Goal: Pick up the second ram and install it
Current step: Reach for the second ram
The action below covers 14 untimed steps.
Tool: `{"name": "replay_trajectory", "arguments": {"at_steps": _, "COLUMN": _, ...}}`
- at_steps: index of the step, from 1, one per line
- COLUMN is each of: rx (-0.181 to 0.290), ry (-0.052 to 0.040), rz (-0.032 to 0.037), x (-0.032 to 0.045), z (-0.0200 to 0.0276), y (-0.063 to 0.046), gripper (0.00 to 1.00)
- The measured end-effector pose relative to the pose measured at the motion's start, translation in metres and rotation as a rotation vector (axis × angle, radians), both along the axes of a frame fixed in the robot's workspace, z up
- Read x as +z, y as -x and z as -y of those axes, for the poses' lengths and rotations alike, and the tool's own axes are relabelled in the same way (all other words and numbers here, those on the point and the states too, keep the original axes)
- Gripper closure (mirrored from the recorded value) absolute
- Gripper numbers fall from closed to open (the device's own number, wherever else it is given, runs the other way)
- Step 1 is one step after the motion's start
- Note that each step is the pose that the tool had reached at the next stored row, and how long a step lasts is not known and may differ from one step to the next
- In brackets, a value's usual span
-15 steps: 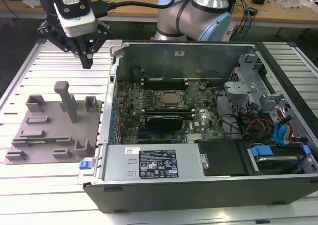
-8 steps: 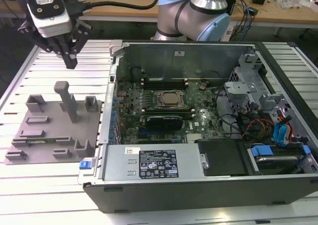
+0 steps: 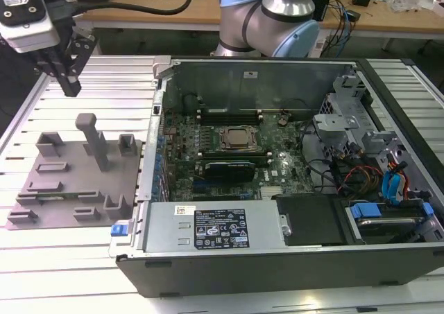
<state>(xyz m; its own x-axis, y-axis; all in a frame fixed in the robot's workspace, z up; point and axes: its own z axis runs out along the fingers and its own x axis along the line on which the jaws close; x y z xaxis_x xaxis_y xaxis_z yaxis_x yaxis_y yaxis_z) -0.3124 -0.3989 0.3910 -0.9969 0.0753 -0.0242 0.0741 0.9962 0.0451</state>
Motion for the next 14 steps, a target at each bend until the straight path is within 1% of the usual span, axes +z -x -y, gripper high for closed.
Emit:
{"name": "replay_trajectory", "arguments": {"at_steps": 1, "rx": 0.0, "ry": 0.0, "rz": 0.0001, "x": -0.0001, "z": 0.0, "y": 0.003, "gripper": 0.92}}
{"name": "replay_trajectory", "arguments": {"at_steps": 8, "rx": 0.0, "ry": 0.0, "rz": 0.0, "x": -0.0011, "z": 0.0, "y": 0.038, "gripper": 0.92}}
{"name": "replay_trajectory", "arguments": {"at_steps": 10, "rx": 0.0, "ry": -0.0001, "rz": 0.0001, "x": -0.0014, "z": 0.0, "y": 0.044, "gripper": 0.92}}
{"name": "replay_trajectory", "arguments": {"at_steps": 11, "rx": 0.0, "ry": 0.0, "rz": 0.0, "x": -0.0015, "z": 0.0007, "y": 0.045, "gripper": 0.92}}
{"name": "replay_trajectory", "arguments": {"at_steps": 12, "rx": 0.0, "ry": 0.0, "rz": -0.0001, "x": -0.0016, "z": 0.0016, "y": 0.045, "gripper": 0.92}}
{"name": "replay_trajectory", "arguments": {"at_steps": 13, "rx": 0.0, "ry": -0.0001, "rz": 0.0, "x": -0.0018, "z": 0.0048, "y": 0.046, "gripper": 0.92}}
{"name": "replay_trajectory", "arguments": {"at_steps": 14, "rx": 0.0, "ry": -0.0001, "rz": 0.0, "x": -0.0021, "z": 0.0107, "y": 0.046, "gripper": 0.92}}
